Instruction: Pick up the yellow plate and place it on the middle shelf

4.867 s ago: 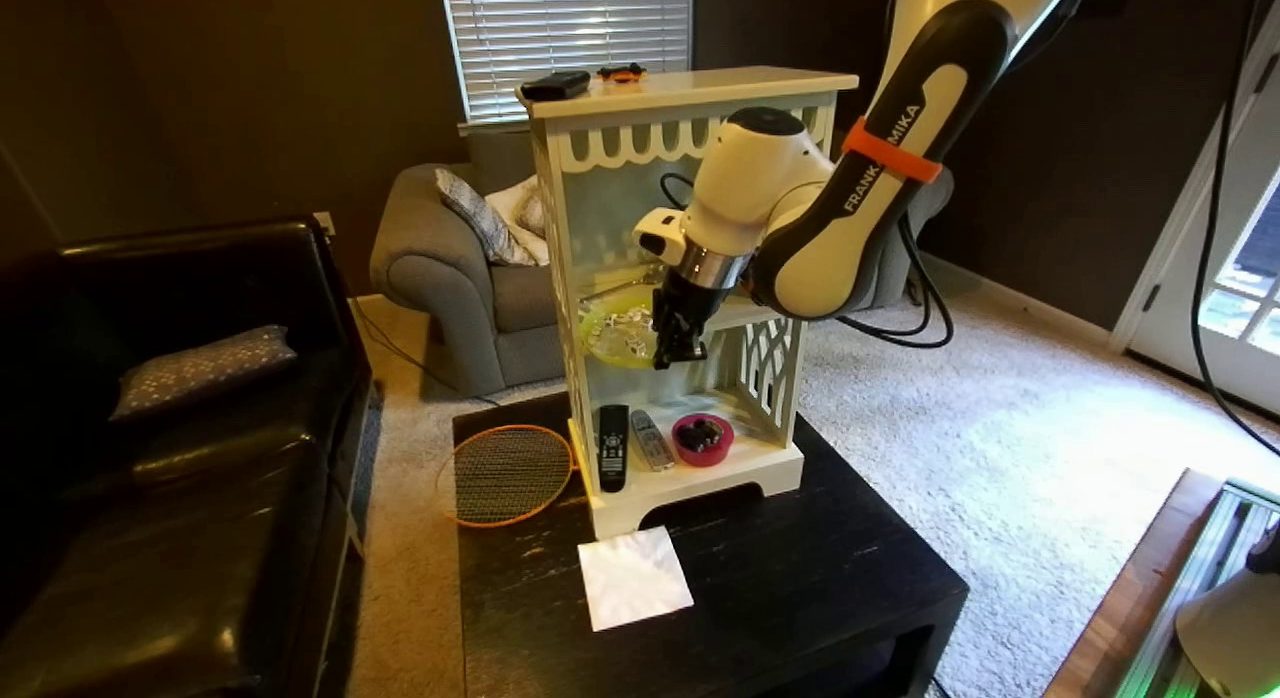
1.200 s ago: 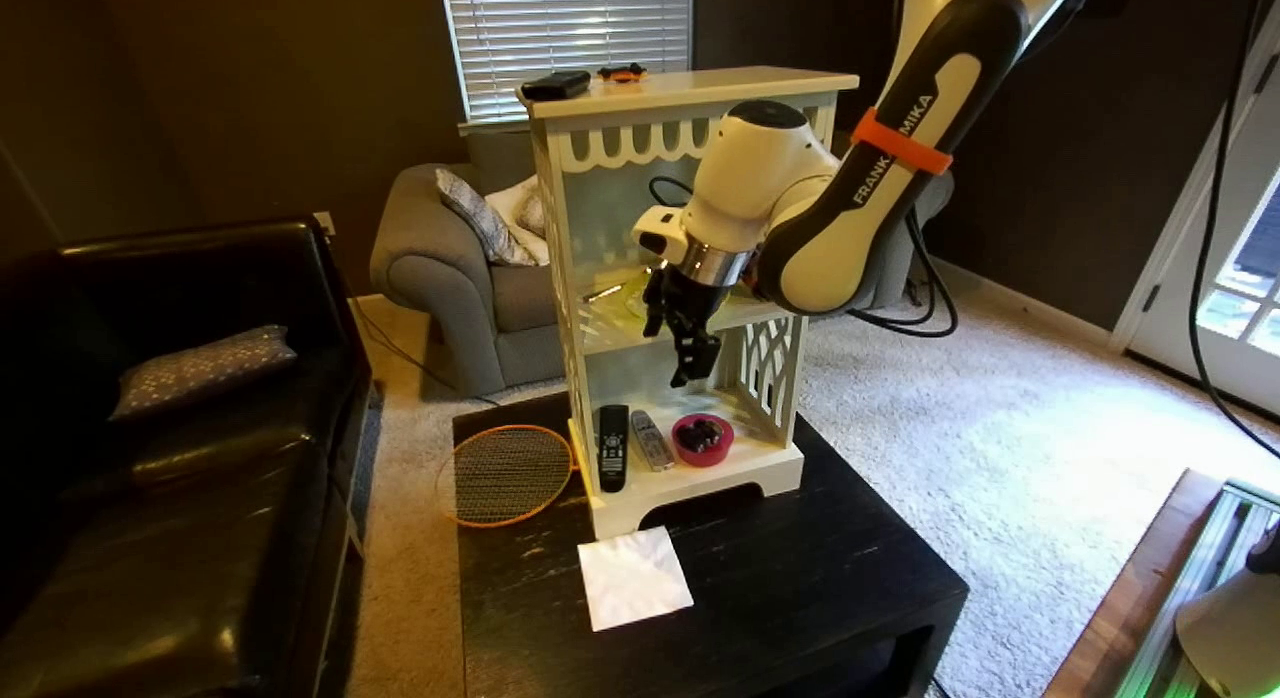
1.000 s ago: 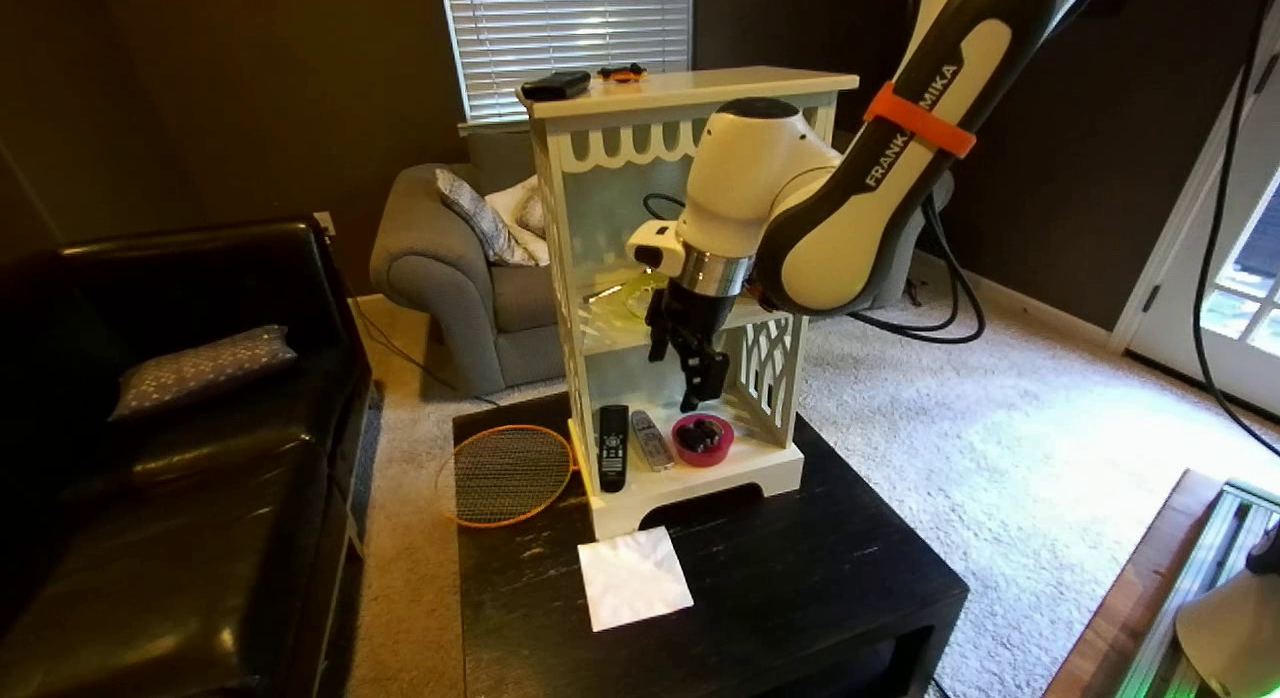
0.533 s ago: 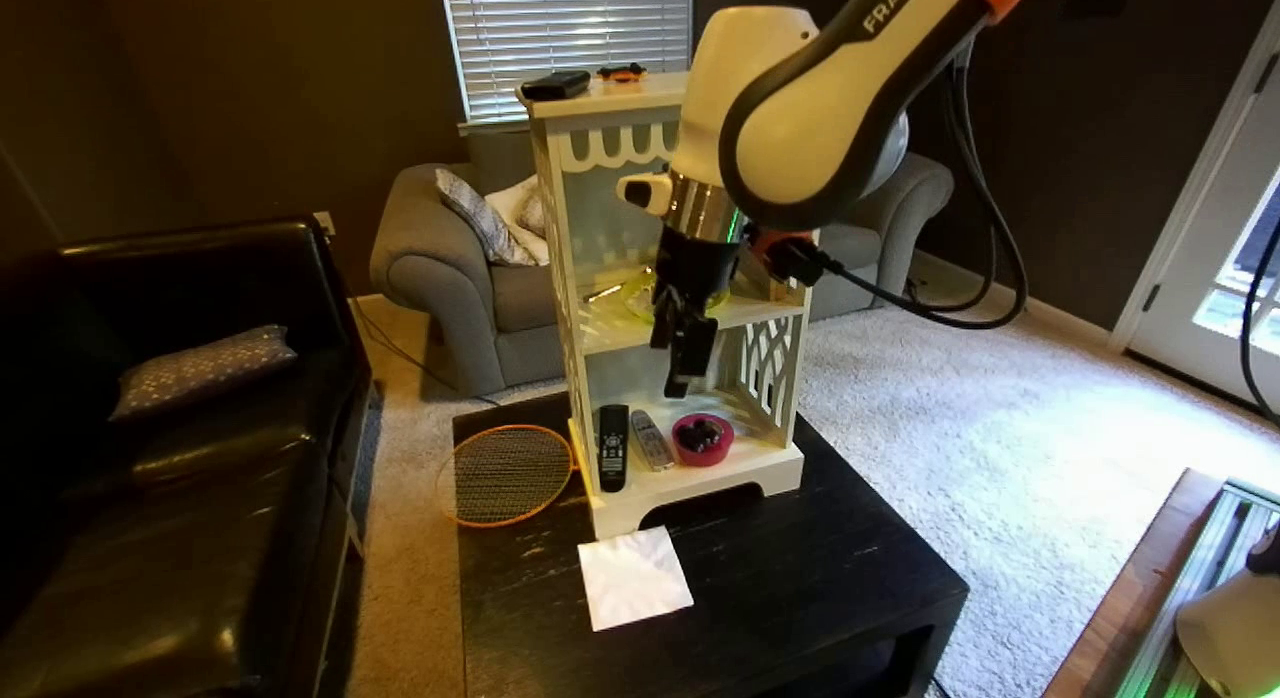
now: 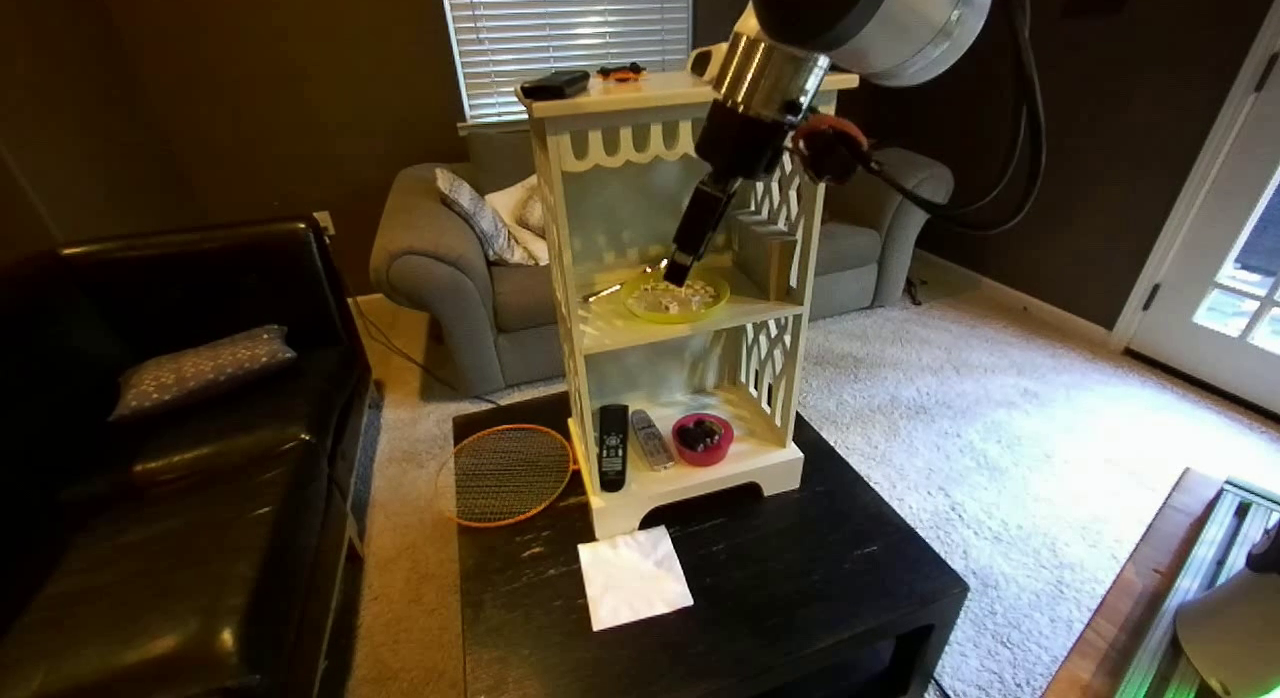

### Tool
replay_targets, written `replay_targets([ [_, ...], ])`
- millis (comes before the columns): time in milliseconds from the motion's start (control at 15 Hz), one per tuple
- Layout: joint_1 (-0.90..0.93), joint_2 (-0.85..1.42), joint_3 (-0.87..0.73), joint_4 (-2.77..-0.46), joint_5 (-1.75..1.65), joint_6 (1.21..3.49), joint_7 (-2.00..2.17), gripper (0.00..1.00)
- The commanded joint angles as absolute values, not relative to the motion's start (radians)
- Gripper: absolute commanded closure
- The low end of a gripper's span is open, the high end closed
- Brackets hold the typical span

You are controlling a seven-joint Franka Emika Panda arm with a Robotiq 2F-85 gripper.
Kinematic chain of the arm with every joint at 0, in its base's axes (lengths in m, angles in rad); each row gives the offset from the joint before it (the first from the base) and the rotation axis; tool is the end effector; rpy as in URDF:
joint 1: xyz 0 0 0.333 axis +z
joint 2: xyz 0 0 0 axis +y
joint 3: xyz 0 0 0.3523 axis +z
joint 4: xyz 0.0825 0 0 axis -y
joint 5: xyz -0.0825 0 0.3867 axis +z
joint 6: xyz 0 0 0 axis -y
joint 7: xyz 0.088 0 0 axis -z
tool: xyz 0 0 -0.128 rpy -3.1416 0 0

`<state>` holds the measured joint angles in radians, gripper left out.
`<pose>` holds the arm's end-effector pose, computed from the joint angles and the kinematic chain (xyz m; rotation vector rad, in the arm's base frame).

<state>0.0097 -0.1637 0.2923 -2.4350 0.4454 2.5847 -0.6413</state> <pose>0.4740 0.1463 0.4094 -2.7788 -0.8653 -0.5082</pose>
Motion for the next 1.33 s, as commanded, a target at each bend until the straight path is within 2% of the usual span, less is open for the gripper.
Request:
replay_targets([
  [0,0.087,-0.326,0.16,-2.506,0.46,2.529,-0.488,0.0],
  [267,0.099,-0.439,0.085,-2.537,0.419,2.505,-0.27,0.0],
  [333,0.128,-0.353,0.066,-2.492,0.409,2.536,-0.355,0.0],
  [400,0.127,-0.378,0.057,-2.5,0.409,2.533,-0.322,0.0],
  [1267,0.13,-0.413,0.051,-2.525,0.408,2.528,-0.281,0.0],
])
